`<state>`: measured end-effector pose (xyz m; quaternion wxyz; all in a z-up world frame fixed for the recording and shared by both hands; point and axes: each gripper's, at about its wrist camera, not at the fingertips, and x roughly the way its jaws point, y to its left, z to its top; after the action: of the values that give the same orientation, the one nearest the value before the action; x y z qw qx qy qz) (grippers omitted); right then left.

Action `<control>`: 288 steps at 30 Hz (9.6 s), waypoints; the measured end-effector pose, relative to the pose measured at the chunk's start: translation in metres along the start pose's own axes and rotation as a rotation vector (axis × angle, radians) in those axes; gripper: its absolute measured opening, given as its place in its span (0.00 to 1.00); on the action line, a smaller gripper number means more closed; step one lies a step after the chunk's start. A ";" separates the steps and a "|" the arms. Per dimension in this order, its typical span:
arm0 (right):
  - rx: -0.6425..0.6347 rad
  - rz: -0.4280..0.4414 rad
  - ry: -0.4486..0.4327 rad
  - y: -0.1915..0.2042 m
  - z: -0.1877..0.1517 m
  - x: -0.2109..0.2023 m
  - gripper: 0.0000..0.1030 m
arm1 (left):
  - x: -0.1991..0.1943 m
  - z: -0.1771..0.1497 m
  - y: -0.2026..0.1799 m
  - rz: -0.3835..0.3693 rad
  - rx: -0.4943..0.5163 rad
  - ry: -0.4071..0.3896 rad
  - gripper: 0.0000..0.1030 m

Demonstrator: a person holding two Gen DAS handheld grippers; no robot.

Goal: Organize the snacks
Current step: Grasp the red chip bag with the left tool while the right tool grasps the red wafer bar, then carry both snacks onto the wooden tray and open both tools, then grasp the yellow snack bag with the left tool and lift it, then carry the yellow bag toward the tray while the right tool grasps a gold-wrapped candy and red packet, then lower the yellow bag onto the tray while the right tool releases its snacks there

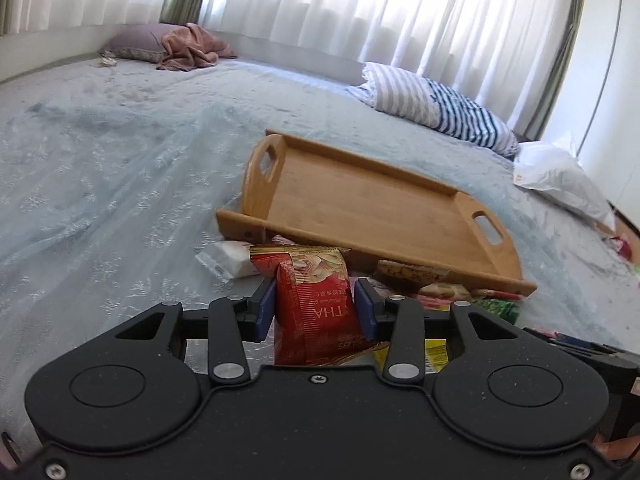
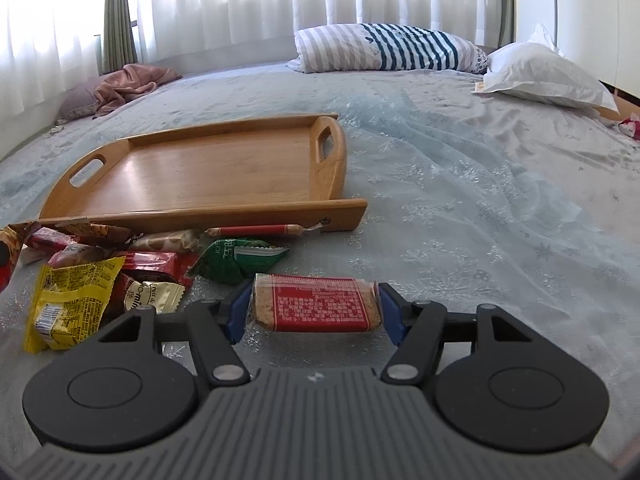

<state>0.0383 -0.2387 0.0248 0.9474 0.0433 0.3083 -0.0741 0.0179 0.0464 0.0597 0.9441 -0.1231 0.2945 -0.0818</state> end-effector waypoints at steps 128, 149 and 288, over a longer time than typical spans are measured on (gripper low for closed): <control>-0.045 0.019 -0.024 0.047 0.051 0.031 1.00 | 0.061 0.044 -0.029 0.118 0.118 0.000 1.00; -0.044 -0.016 0.032 0.026 0.012 0.004 1.00 | 0.040 0.012 -0.034 0.039 0.138 0.051 1.00; 0.000 0.154 -0.111 0.041 0.078 0.048 0.66 | 0.103 0.054 -0.076 -0.054 0.251 -0.025 0.46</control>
<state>0.1284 -0.2139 0.0614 0.9660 0.0626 0.2509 -0.0034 0.1269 -0.0395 0.0689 0.9532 -0.0128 0.2668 -0.1417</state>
